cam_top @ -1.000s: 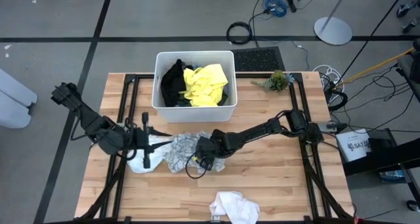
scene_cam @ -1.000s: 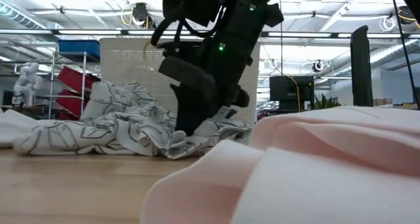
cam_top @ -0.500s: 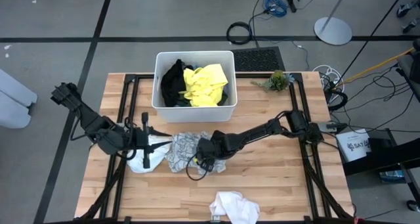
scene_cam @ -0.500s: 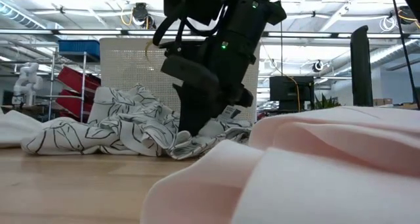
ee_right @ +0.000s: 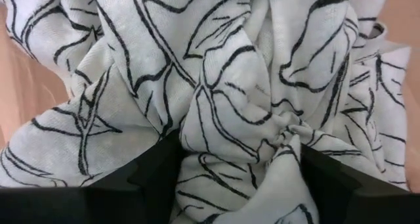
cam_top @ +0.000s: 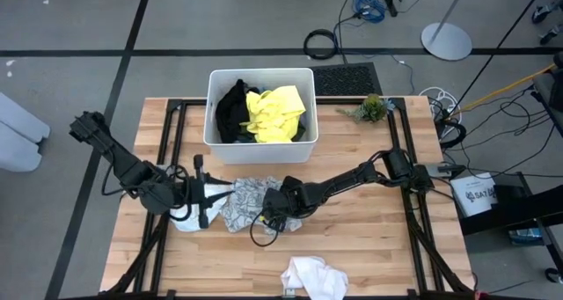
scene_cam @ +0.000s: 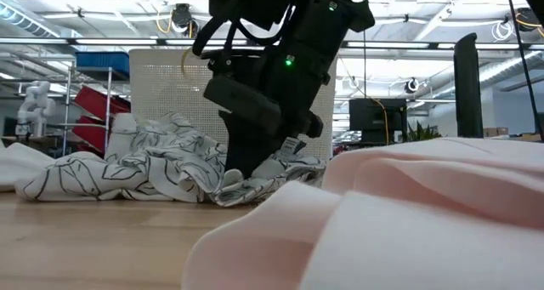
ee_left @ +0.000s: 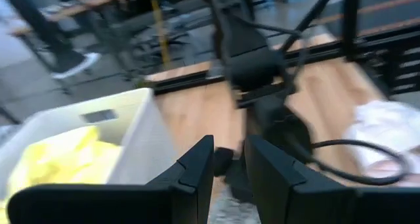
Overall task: Fold laundry
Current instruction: Fold the white patterned blouse
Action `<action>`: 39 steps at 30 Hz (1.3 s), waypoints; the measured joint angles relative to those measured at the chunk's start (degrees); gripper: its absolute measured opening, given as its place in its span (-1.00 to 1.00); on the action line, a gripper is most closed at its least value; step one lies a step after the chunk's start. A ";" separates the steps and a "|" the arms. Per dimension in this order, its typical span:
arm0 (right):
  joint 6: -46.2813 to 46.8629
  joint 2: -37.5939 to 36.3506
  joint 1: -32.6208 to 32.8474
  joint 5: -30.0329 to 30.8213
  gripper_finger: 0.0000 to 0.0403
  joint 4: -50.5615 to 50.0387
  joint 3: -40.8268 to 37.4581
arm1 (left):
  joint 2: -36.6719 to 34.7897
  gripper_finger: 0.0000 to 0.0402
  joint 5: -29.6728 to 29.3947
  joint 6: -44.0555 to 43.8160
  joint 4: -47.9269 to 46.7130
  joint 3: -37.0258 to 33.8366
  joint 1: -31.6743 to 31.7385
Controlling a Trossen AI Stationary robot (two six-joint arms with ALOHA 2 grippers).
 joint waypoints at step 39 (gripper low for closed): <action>-2.71 -0.69 1.18 1.69 0.17 2.73 -0.22 | 16.76 -0.53 19.98 5.67 -8.21 0.02 7.74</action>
